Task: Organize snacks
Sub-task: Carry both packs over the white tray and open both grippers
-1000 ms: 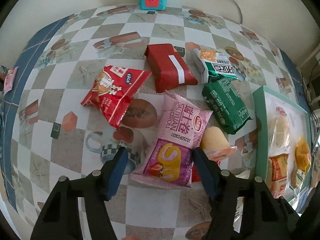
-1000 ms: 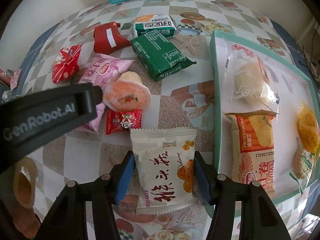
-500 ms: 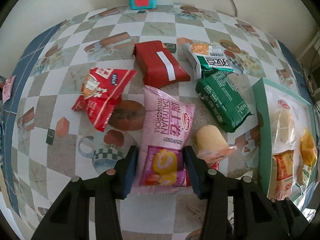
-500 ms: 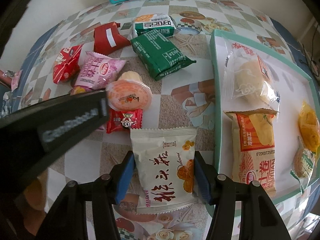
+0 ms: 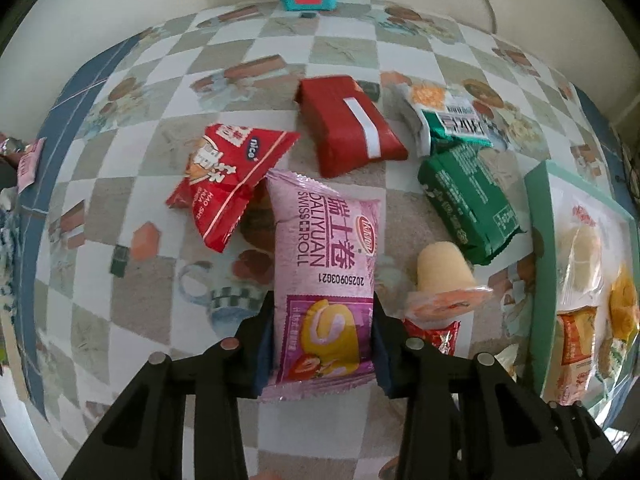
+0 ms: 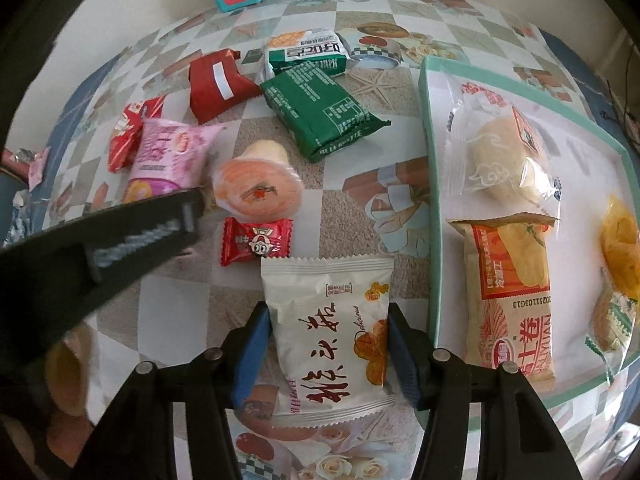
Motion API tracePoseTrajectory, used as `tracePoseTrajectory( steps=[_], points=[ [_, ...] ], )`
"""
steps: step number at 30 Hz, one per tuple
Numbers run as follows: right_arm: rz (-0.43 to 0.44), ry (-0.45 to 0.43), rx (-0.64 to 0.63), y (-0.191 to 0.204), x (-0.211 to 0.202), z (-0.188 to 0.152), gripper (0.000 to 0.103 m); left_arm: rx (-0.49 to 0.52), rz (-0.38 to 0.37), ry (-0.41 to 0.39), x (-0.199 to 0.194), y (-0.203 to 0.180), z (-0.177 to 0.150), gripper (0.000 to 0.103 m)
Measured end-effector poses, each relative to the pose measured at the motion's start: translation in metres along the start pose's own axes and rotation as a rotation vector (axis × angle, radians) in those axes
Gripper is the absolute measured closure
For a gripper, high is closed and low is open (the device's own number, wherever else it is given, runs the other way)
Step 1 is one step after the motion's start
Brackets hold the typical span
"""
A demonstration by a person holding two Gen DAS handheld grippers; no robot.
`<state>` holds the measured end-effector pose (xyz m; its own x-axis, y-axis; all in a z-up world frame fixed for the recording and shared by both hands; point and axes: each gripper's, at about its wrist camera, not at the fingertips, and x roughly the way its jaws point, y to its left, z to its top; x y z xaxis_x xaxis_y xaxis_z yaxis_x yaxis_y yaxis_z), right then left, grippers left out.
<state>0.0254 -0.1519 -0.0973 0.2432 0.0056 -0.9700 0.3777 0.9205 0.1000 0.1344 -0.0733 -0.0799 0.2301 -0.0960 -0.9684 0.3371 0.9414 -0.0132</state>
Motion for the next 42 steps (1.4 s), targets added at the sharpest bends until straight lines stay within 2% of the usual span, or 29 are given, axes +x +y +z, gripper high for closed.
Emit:
tracePoseTrajectory(
  steps=[5, 13, 16, 20, 25, 30, 36, 42],
  points=[
    [0.026, -0.023, 0.009, -0.003, -0.013, 0.003, 0.045, -0.002, 0.015, -0.062, -0.031, 0.005, 0.005, 0.061],
    [0.075, -0.125, 0.041, -0.015, -0.058, 0.009, 0.045, -0.03, 0.025, -0.18, -0.089, 0.006, 0.007, 0.061],
    [0.063, -0.168, 0.07, -0.028, -0.074, 0.01, 0.045, -0.024, 0.031, -0.214, -0.103, 0.002, 0.006, 0.061],
    [0.021, -0.201, 0.133, -0.055, -0.088, 0.014, 0.045, -0.01, -0.012, -0.229, -0.114, -0.012, 0.003, 0.061],
    [-0.02, -0.22, 0.258, -0.109, -0.099, 0.013, 0.045, 0.06, -0.019, -0.252, -0.126, -0.046, -0.004, 0.061],
    [-0.058, -0.237, 0.377, -0.16, -0.107, 0.007, 0.045, 0.145, -0.093, -0.255, -0.133, -0.089, -0.015, 0.061],
    [-0.083, -0.263, 0.484, -0.21, -0.12, -0.005, 0.045, 0.265, -0.147, -0.242, -0.128, -0.147, -0.031, 0.061],
    [-0.068, -0.258, 0.531, -0.237, -0.118, -0.012, 0.045, 0.346, -0.185, -0.172, -0.105, -0.193, -0.045, 0.061]
  ],
)
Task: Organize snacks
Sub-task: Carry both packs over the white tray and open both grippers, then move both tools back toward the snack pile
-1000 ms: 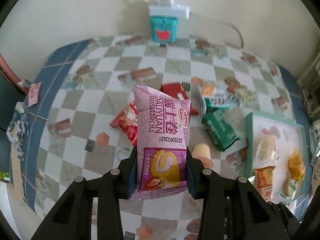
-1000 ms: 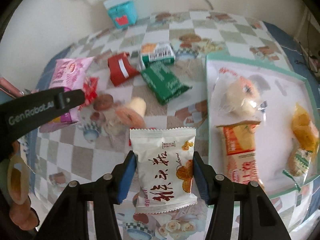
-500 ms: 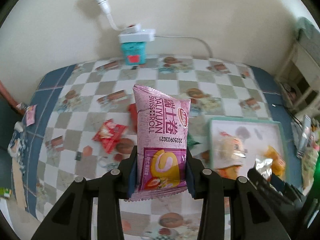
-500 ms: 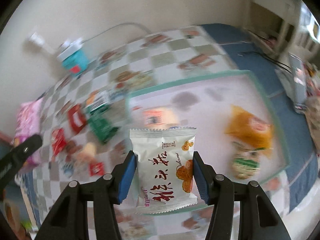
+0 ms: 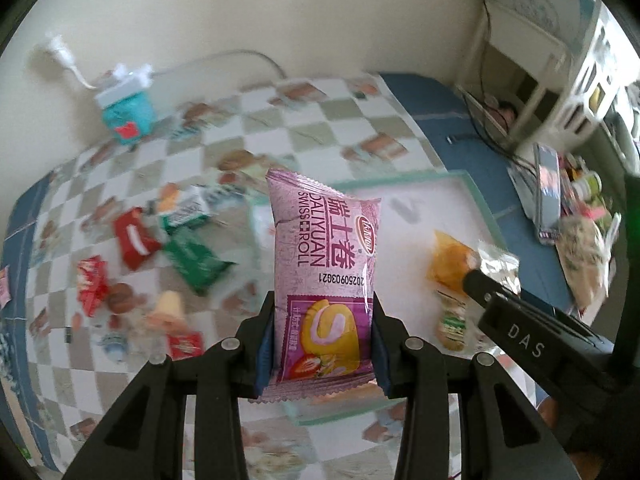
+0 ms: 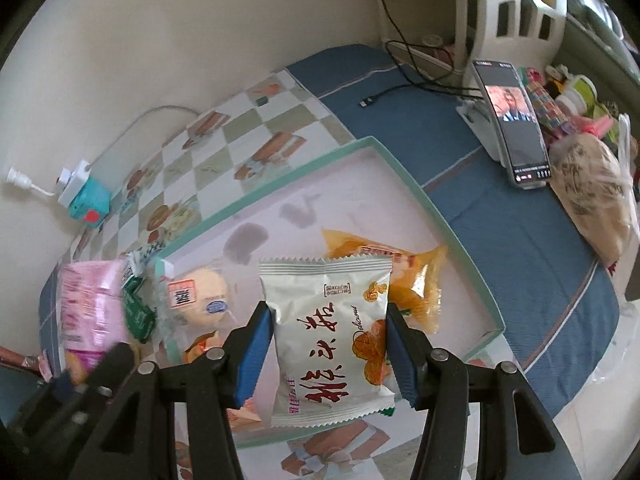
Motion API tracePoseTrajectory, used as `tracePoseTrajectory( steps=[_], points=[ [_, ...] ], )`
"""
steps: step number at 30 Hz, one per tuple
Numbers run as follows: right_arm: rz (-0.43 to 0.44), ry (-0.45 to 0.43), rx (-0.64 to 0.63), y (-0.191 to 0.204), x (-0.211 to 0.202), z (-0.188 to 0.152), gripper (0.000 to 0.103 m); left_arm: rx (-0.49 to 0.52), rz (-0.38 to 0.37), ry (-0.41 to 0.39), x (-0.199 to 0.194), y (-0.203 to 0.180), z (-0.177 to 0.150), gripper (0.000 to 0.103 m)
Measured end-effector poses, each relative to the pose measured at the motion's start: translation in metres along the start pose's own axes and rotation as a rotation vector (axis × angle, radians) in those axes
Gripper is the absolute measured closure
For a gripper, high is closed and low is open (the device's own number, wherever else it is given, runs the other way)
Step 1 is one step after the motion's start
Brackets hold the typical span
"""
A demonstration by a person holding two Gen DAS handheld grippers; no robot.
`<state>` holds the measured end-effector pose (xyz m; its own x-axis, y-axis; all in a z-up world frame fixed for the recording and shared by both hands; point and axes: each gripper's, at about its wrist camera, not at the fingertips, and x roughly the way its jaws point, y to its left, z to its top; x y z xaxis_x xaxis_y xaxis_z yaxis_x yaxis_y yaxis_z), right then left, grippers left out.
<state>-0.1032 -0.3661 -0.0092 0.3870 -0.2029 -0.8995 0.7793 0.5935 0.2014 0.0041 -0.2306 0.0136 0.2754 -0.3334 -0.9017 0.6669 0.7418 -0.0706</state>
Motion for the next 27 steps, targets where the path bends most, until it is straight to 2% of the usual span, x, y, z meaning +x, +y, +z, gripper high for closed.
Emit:
tracePoseTrajectory(
  steps=[8, 11, 14, 16, 18, 23, 27],
  points=[
    [0.007, 0.024, 0.029, -0.014, 0.014, 0.002, 0.045, 0.021, -0.035, 0.053, 0.028, -0.022, -0.005, 0.06],
    [0.036, 0.076, 0.045, -0.016, 0.03, -0.002, 0.045, 0.02, -0.028, 0.071, 0.036, -0.025, -0.007, 0.06],
    [0.04, 0.093, 0.046, -0.015, 0.036, -0.003, 0.044, 0.02, -0.026, 0.085, 0.041, -0.025, -0.009, 0.06],
    [0.041, 0.09, 0.047, -0.014, 0.035, -0.003, 0.043, 0.015, -0.033, 0.091, 0.042, -0.025, -0.009, 0.054],
    [0.044, 0.085, 0.058, -0.015, 0.034, -0.002, 0.041, 0.009, -0.026, 0.087, 0.04, -0.023, -0.008, 0.039],
    [0.021, 0.071, 0.056, -0.016, 0.03, -0.001, 0.035, -0.012, -0.008, 0.081, 0.037, -0.016, -0.005, 0.036],
    [0.008, 0.069, 0.05, -0.014, 0.029, -0.001, 0.026, -0.049, 0.051, 0.092, 0.033, -0.003, -0.002, 0.025]
  ],
)
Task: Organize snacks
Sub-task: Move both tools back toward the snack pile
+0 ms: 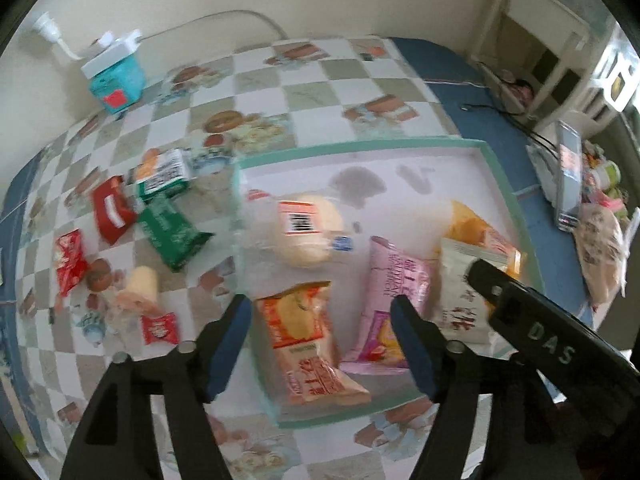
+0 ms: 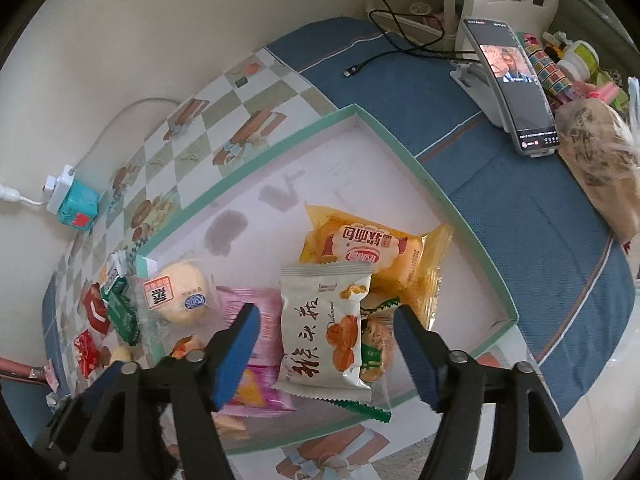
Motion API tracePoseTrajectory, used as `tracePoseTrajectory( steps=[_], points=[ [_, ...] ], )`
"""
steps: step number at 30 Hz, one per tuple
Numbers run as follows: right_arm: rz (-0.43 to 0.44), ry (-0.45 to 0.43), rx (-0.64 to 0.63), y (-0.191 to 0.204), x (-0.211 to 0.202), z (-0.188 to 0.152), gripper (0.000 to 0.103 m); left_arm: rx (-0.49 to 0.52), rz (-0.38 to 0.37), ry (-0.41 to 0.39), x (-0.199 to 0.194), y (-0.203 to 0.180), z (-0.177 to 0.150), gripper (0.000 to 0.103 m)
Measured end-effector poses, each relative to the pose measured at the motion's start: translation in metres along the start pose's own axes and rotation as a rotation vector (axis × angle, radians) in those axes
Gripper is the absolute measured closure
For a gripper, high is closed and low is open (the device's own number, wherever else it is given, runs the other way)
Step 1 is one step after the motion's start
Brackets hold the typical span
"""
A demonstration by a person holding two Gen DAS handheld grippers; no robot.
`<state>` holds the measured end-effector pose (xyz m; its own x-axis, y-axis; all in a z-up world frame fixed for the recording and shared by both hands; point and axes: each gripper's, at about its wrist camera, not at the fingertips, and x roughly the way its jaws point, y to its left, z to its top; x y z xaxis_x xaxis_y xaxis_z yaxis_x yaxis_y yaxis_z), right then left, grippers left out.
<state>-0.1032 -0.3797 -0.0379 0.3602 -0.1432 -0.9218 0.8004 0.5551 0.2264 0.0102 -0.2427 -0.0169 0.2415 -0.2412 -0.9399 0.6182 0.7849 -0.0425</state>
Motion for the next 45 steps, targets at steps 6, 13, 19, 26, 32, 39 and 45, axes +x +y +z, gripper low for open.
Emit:
tracePoseTrajectory(
  steps=[6, 13, 19, 26, 32, 39, 45],
  points=[
    [-0.012, -0.014, -0.033, 0.009, -0.001, -0.001, 0.0, -0.121, 0.112, 0.014, -0.003, 0.042, 0.004, 0.01],
    [-0.012, -0.009, -0.091, 0.031, 0.0, -0.008, 0.0, -0.315, 0.18, 0.019, -0.009, 0.112, 0.001, 0.008],
    [-0.003, -0.02, -0.142, 0.059, -0.006, -0.016, 0.0, -0.46, 0.249, -0.007, -0.026, 0.174, -0.01, 0.008],
    [0.033, -0.033, -0.21, 0.103, -0.011, -0.03, 0.0, -0.58, 0.309, -0.036, -0.048, 0.236, -0.028, 0.008],
    [0.058, -0.021, -0.282, 0.144, -0.007, -0.049, 0.0, -0.679, 0.341, -0.059, -0.064, 0.286, -0.047, 0.008],
    [0.077, -0.011, -0.37, 0.19, -0.002, -0.074, 0.0, -0.766, 0.338, -0.039, -0.061, 0.33, -0.07, 0.008],
    [0.097, 0.021, -0.438, 0.219, 0.017, -0.095, 0.0, -0.753, 0.336, 0.038, -0.03, 0.341, -0.077, 0.008]
  ],
)
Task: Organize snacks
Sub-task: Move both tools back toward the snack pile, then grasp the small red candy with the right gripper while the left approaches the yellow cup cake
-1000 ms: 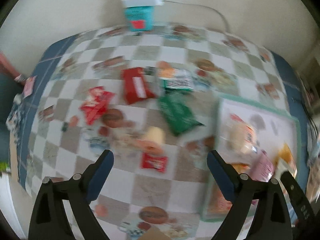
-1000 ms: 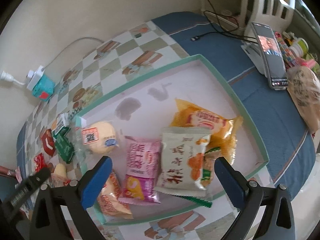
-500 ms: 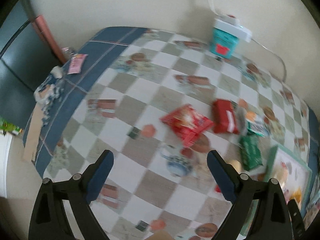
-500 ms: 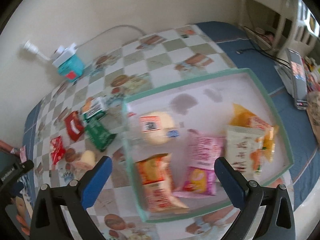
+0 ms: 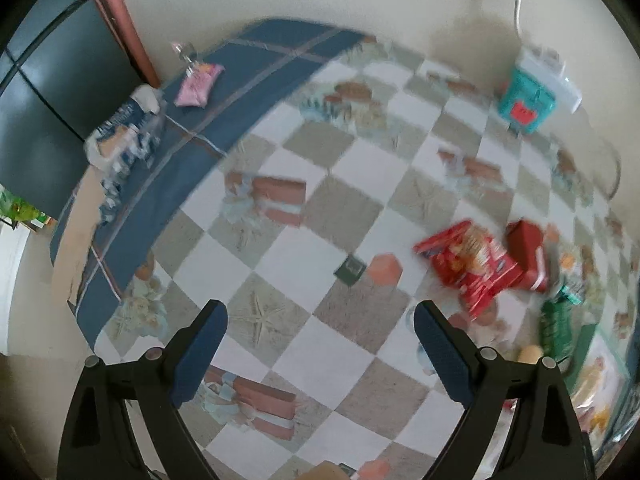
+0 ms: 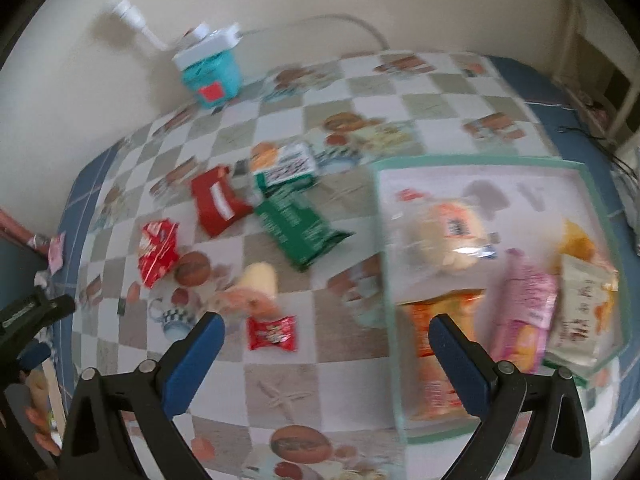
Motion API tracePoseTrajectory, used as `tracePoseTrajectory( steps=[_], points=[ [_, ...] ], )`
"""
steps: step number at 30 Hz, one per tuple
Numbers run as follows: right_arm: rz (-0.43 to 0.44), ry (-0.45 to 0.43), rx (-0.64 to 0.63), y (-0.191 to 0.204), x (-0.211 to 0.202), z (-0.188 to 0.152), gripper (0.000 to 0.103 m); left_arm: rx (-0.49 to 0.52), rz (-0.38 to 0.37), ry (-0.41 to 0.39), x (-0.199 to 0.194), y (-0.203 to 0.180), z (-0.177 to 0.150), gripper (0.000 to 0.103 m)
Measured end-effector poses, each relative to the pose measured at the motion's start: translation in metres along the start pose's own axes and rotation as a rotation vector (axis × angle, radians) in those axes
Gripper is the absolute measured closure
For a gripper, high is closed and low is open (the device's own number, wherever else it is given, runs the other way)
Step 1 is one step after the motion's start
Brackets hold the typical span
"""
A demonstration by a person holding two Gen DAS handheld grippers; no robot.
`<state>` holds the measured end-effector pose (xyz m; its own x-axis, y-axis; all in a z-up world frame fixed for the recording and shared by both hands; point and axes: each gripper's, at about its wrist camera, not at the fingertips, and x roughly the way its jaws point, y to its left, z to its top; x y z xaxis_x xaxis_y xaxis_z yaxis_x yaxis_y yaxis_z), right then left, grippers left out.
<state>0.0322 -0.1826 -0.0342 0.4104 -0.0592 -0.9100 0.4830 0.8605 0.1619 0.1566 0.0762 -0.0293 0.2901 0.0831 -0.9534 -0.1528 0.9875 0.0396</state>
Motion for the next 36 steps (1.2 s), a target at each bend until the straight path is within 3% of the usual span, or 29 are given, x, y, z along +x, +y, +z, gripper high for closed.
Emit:
tracePoseTrajectory(
  steps=[8, 19, 24, 27, 31, 36],
  points=[
    [-0.033, 0.053, -0.067, 0.024, 0.035, -0.012, 0.001, 0.075, 0.014, 0.13, 0.05, -0.024, -0.014, 0.008],
    [-0.051, 0.073, -0.145, 0.041, 0.06, -0.022, 0.026, 0.099, 0.011, 0.149, 0.063, -0.036, -0.017, 0.008],
    [-0.064, 0.073, -0.17, 0.048, 0.07, -0.027, 0.029, 0.099, 0.009, 0.151, 0.066, -0.037, -0.016, 0.008],
    [-0.102, 0.051, -0.204, 0.054, 0.07, -0.029, 0.046, 0.101, 0.007, 0.149, 0.064, -0.035, -0.015, 0.008],
    [-0.101, 0.042, -0.219, 0.055, 0.069, -0.029, 0.061, 0.1, 0.001, 0.143, 0.06, -0.037, -0.014, 0.008],
    [-0.098, 0.045, -0.214, 0.051, 0.067, -0.029, 0.065, 0.105, -0.02, 0.125, 0.05, -0.039, -0.011, 0.008]
  ],
)
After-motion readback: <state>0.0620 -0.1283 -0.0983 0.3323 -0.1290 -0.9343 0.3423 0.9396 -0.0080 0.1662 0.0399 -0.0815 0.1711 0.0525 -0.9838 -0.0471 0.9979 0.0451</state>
